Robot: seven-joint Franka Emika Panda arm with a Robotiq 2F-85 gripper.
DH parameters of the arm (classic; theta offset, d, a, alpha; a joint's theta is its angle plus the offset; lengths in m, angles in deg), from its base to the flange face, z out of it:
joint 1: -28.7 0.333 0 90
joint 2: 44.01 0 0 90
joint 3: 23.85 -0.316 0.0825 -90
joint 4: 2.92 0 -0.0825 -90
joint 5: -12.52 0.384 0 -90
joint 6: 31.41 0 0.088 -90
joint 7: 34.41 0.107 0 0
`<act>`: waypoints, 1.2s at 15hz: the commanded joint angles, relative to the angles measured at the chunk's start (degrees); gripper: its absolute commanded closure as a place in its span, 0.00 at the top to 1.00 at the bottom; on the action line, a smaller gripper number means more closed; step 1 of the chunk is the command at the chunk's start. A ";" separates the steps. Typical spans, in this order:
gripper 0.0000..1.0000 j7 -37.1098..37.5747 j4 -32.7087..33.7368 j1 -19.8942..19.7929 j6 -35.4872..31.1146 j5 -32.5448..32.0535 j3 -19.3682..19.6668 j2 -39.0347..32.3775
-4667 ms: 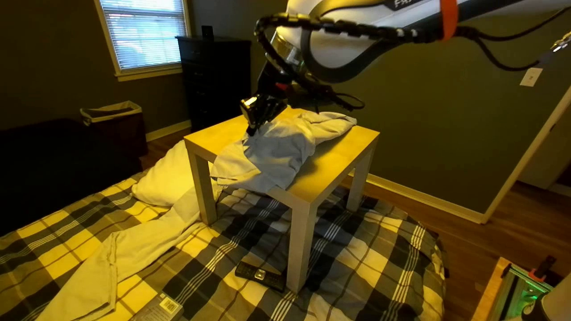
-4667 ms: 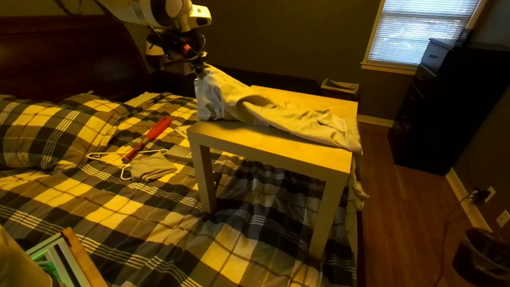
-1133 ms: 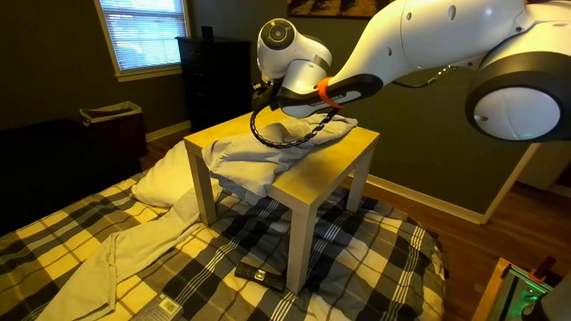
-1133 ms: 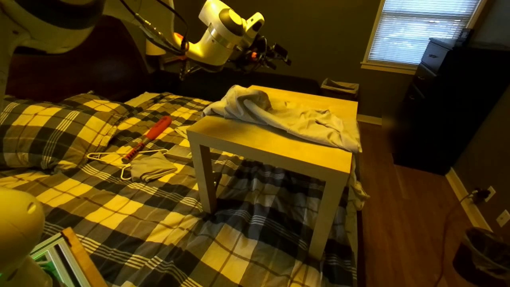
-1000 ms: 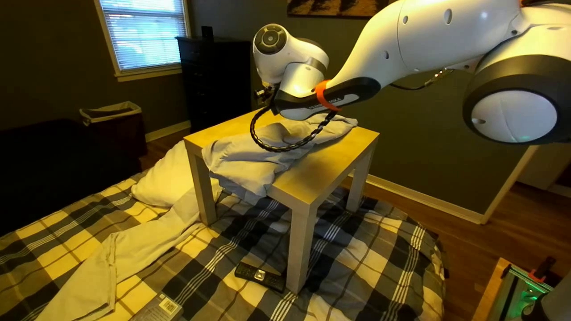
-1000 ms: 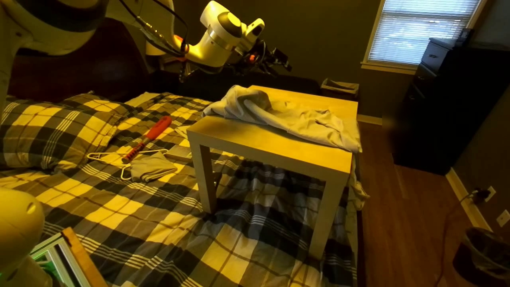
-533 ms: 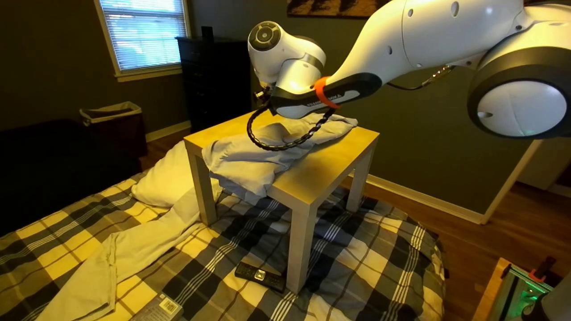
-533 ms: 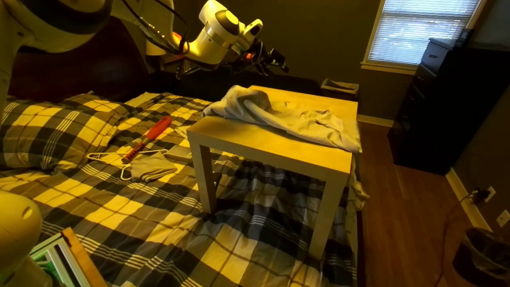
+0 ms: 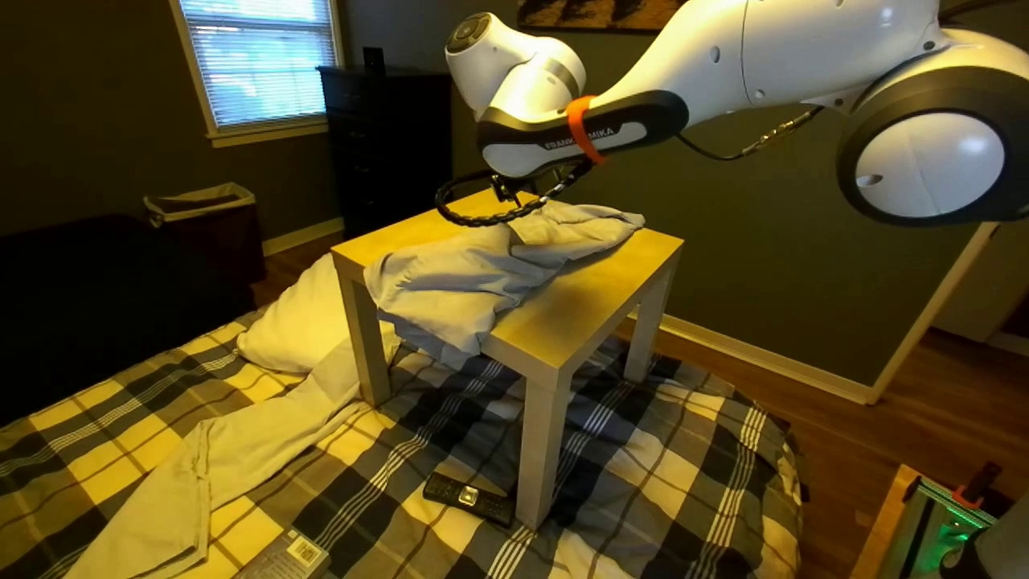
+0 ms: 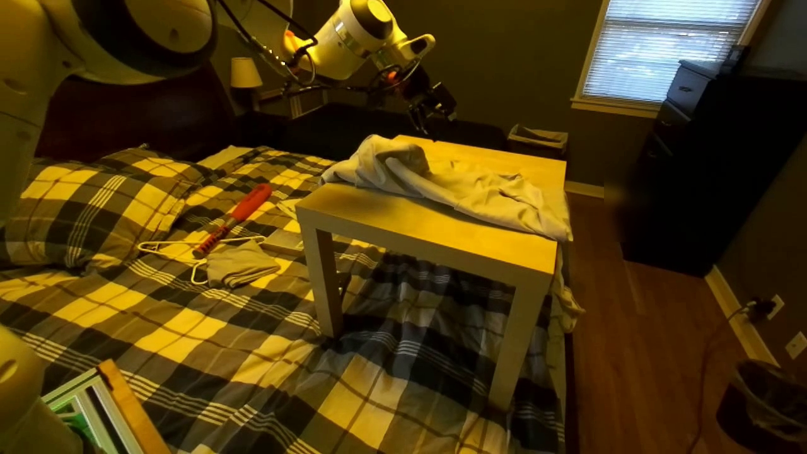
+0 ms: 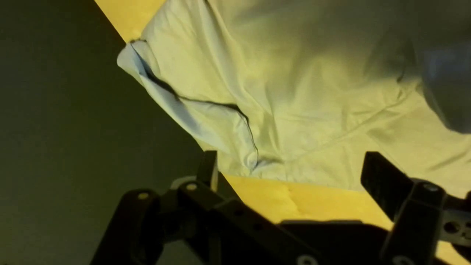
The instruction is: Fold the cloth on the table
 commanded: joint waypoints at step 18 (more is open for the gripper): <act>0.58 8.25 20.65 -9.17 16.45 19.74 -8.04 -14.00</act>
